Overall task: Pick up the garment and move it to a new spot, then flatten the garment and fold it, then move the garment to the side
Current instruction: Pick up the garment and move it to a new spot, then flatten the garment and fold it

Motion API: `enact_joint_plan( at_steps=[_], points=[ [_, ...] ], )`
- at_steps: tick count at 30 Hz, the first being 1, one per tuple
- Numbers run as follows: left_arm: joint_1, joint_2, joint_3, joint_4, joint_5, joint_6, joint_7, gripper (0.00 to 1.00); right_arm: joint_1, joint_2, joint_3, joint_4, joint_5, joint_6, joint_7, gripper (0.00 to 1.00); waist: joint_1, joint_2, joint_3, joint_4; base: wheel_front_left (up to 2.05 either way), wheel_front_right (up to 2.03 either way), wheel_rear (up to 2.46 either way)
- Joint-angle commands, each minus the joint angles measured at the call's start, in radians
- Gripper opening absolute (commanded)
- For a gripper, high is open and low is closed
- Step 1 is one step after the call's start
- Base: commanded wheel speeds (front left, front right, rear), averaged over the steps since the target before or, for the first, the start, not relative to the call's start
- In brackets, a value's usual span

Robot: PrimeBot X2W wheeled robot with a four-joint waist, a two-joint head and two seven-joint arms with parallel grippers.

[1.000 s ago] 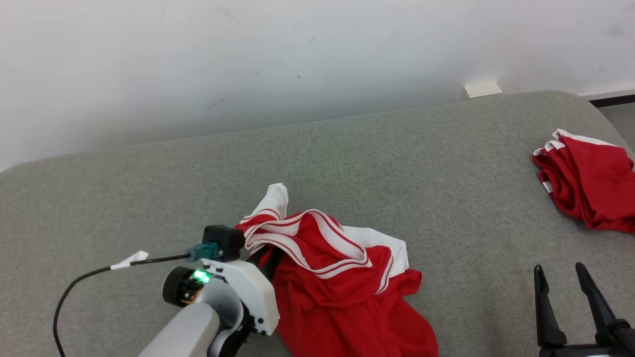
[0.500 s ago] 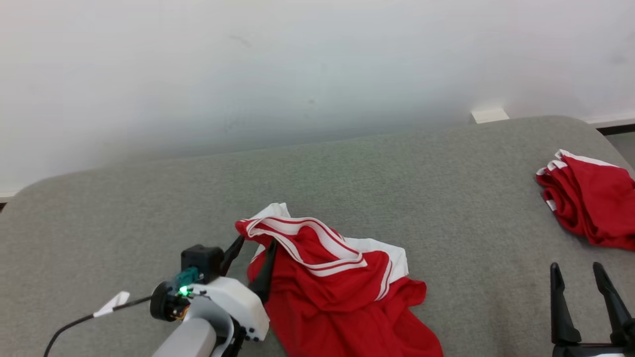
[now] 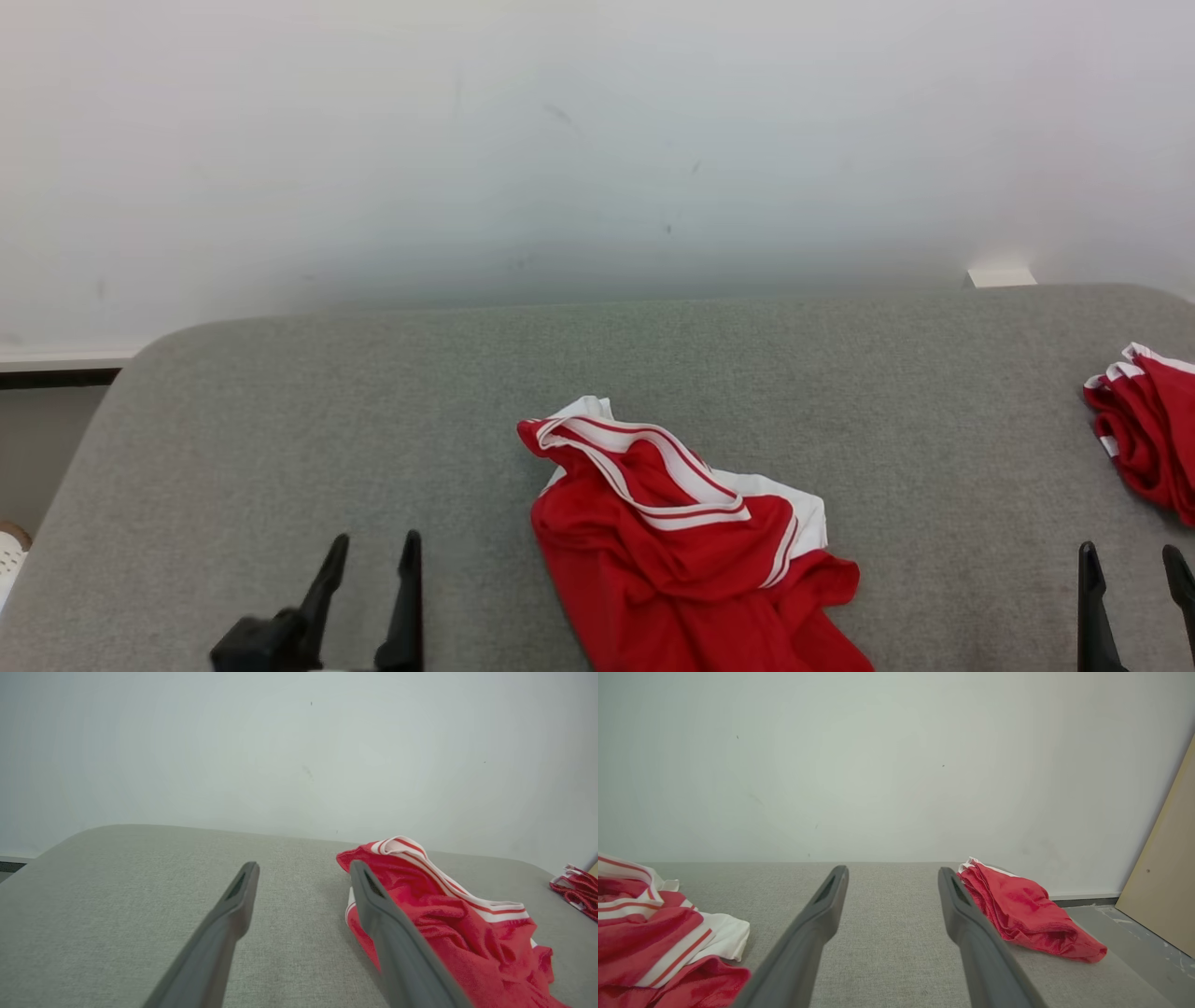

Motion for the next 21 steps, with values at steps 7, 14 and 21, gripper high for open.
enact_joint_plan(
  at_steps=[7, 14, 21],
  points=[
    [0.197, -0.053, 0.136, -0.115, 0.097, -0.029, -0.001, 1.00, 0.048, -0.002, 0.034, 0.011, 0.011, -0.002, -0.003, 1.00, 0.0001, 0.0000, -0.024, 0.019, 0.00, 0.00, 0.00],
    [0.283, -0.102, 0.201, -0.119, 0.163, -0.098, -0.001, 1.00, 0.068, -0.002, 0.079, 0.018, 0.040, -0.002, -0.003, 1.00, 0.0001, 0.0000, -0.027, 0.029, 0.00, 0.00, 0.00],
    [0.279, -0.134, 0.243, -0.119, 0.199, -0.144, -0.001, 1.00, 0.067, -0.003, 0.092, 0.022, 0.040, -0.002, -0.004, 1.00, 0.0001, 0.0000, -0.023, 0.038, 0.00, 0.00, 0.00]
  ],
)
